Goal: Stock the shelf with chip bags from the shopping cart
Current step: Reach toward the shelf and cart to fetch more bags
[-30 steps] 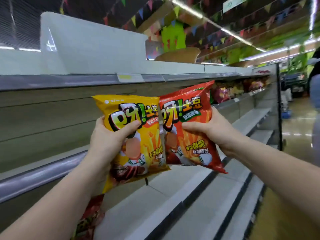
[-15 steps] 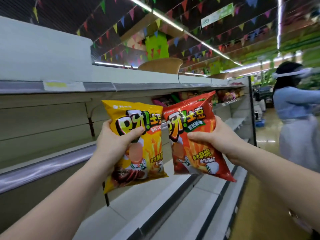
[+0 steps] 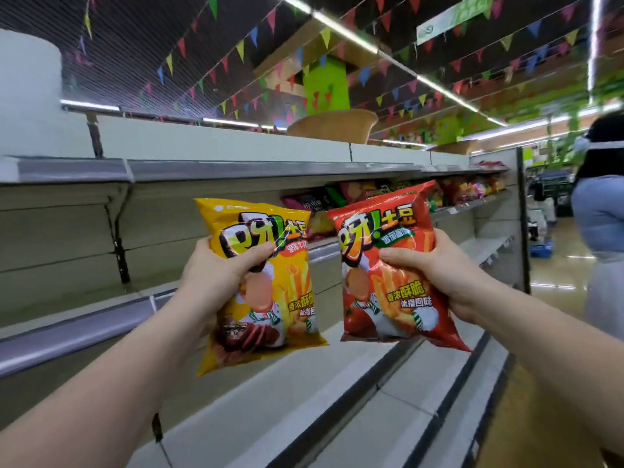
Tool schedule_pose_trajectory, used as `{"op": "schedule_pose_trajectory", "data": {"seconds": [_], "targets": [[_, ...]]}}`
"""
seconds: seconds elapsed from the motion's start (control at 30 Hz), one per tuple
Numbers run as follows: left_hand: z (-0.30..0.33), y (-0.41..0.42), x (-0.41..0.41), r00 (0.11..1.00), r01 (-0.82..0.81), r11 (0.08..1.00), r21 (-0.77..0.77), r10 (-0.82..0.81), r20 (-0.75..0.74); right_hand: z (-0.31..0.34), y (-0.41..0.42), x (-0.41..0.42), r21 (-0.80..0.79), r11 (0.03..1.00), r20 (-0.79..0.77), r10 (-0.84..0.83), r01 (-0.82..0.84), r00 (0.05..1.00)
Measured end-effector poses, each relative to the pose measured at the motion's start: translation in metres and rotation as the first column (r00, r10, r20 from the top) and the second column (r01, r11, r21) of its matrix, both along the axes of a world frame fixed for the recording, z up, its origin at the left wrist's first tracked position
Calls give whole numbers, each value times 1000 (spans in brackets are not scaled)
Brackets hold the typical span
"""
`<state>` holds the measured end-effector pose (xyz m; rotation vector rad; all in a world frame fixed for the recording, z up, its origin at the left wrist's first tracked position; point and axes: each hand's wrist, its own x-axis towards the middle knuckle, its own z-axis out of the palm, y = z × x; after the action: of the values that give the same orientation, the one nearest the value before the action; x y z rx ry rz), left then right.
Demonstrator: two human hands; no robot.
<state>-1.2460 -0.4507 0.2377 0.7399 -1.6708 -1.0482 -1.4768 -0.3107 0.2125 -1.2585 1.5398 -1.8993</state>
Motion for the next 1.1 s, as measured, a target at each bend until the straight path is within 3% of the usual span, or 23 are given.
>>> {"op": "schedule_pose_trajectory", "data": {"seconds": [0.5,0.8,0.93,1.1], "targets": [[36,-136,-123,997,49,987,151,-56,45,34,-183,-138,66,986,262,132,-154,956],[44,-188,-178,992,83,968,237,-102,71,58,-295,-212,117,944,287,266,-309,920],[42,-215,-196,990,74,991,114,-87,112,72,-347,-247,155,910,293,330,-385,898],[51,-218,-249,1000,3,949,314,-5,6,79,-407,-280,178,863,268,420,-473,867]]}}
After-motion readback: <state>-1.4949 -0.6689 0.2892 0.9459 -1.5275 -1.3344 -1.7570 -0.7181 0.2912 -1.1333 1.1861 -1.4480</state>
